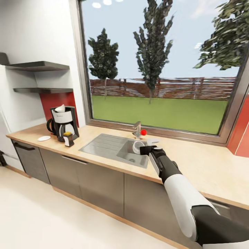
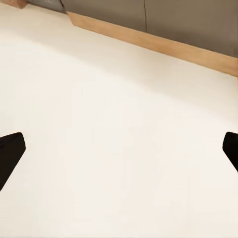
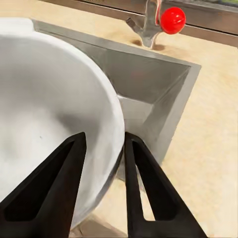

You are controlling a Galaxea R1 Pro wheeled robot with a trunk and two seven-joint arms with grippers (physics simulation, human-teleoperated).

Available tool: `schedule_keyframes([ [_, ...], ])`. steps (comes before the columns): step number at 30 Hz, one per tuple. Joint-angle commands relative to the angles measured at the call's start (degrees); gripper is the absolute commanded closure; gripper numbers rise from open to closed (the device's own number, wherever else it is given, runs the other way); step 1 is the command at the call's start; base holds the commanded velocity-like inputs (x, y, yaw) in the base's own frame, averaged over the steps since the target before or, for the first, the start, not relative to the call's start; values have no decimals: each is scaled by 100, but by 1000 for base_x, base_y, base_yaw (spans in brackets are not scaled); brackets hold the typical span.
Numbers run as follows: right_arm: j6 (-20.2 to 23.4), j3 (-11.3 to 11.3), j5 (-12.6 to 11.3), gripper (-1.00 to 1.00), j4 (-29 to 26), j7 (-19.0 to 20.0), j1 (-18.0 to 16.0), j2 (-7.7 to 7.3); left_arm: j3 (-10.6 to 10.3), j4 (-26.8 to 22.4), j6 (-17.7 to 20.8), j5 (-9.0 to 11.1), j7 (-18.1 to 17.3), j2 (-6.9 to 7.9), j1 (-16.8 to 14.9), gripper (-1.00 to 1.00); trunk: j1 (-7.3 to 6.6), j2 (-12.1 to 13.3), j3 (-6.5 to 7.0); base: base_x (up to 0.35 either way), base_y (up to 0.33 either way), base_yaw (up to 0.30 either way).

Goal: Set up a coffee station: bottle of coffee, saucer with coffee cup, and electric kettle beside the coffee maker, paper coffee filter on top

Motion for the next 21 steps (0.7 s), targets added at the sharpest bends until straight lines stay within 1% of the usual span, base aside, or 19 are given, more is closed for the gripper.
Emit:
schedule_keyframes([
  [1, 29, -18, 48, 100, -6, 19, -1, 7, -17, -5, -8, 43, 1, 4, 4, -100, 3, -4, 2, -1, 305, 261],
  [6, 29, -14, 48, 100, -6, 19, -1, 7, -17, -1, -8, 43, 1, 7, 4, -100, 3, -4, 16, 0, 303, 261],
  [9, 29, -14, 48, 100, -6, 19, -1, 7, -17, -1, -8, 43, 1, 6, 4, -100, 3, -4, 24, 0, 215, 261],
  [21, 29, -14, 48, 100, 3, 19, -1, 7, -20, 3, -8, 43, 1, -1, 4, -100, 3, -4, 51, 0, 23, 261],
])
